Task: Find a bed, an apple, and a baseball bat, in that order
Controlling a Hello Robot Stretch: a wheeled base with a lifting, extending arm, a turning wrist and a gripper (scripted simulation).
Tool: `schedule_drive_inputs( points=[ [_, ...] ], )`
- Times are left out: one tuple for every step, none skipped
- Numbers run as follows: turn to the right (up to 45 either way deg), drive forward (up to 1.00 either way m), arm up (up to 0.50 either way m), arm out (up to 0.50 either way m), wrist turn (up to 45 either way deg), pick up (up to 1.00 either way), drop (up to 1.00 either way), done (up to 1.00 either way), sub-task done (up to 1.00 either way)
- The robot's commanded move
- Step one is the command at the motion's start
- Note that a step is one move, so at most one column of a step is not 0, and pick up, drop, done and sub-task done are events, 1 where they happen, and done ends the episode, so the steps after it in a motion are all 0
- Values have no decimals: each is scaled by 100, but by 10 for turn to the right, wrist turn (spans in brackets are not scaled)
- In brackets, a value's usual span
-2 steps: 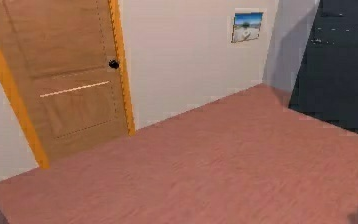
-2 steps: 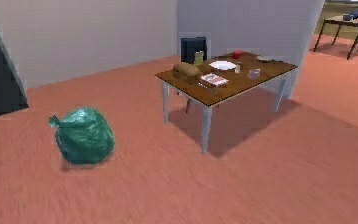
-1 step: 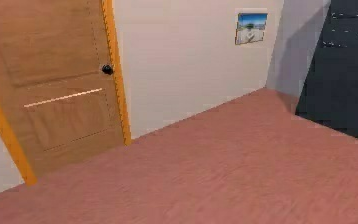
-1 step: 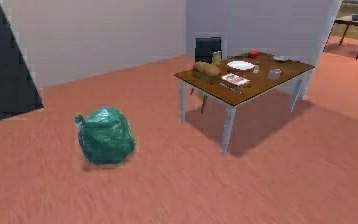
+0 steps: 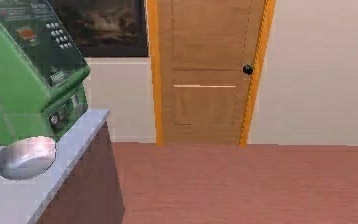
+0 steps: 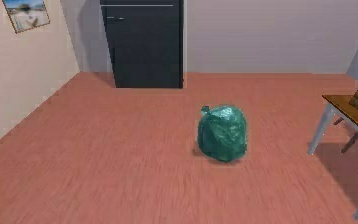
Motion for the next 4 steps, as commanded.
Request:
schedule_drive_inputs(
  points=[
    [0, 100, 0, 0, 0, 0, 0, 0, 0],
    [-60, 0, 0, 0, 0, 0, 0, 0, 0],
    [0, 10, 0, 0, 0, 0, 0, 0, 0],
    [-300, 0, 0, 0, 0, 0, 0, 0, 0]
  ],
)
